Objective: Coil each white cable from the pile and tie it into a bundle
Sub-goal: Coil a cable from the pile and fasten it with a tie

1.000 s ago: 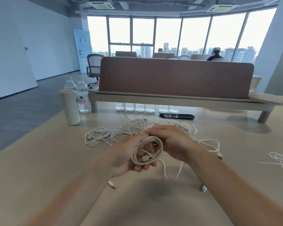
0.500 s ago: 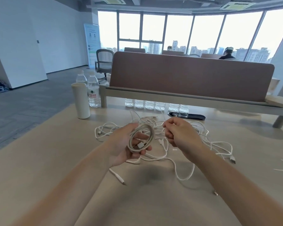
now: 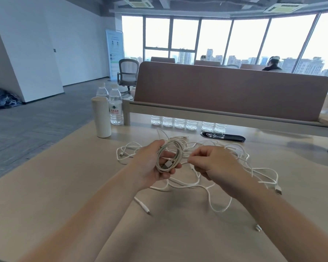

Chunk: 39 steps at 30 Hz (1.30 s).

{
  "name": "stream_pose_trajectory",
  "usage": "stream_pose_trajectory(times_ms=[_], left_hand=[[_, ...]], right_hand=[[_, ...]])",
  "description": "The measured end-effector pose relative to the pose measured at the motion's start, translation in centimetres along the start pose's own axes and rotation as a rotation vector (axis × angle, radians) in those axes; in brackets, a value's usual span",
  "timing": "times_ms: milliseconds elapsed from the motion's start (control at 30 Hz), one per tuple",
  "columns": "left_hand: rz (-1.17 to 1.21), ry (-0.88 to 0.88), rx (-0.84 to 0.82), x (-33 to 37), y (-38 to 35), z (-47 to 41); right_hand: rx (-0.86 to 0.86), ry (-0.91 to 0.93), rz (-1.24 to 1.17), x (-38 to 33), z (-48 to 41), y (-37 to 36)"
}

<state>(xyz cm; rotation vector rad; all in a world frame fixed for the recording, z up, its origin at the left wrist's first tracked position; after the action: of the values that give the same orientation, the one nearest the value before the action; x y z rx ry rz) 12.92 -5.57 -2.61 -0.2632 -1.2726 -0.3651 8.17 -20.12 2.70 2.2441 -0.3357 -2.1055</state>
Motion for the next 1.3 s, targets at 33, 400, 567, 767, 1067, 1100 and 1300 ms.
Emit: stream_pose_trajectory(times_ms=[33,400,567,767,1067,1100,1300], left_hand=[[-0.002,-0.002,-0.001,0.1,-0.1,0.0],[0.032,-0.016,0.055,0.2,-0.2,0.0],[-0.022,-0.044,0.057,0.2,-1.0,0.0],[-0.078,-0.093,0.032,0.3,-2.0,-0.1],[-0.192,-0.151,0.078,0.5,-2.2,0.5],[-0.227,-0.159,0.101,0.6,-2.1,0.5],[-0.28,-0.174,0.143,0.8,-1.6,0.5]], right_hand=[[-0.018,0.009,-0.004,0.0,0.1,-0.3],[0.065,-0.056,0.059,1.3,0.1,0.1],[0.041,-0.199,-0.201,2.5,0.3,-0.9],[0.027,-0.253,-0.345,2.5,0.6,-1.9],[0.058,-0.16,-0.315,2.6,0.6,-1.9],[0.064,-0.11,-0.238,2.2,0.6,-1.7],[0.032,-0.026,-0.047,1.3,0.8,-1.6]])
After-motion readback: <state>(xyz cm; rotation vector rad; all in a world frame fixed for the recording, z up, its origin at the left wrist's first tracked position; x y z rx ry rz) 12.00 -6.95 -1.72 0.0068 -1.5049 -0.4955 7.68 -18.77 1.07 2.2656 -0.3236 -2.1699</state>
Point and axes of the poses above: each hand's wrist, its own z-axis away from the middle knuckle, its own y-axis out of the back of the hand, x = y × z, the point moved 10 cm from there along -z, towards the middle knuckle, and after that the axes turned 15 degrees about -z, right-handed, at the moved point
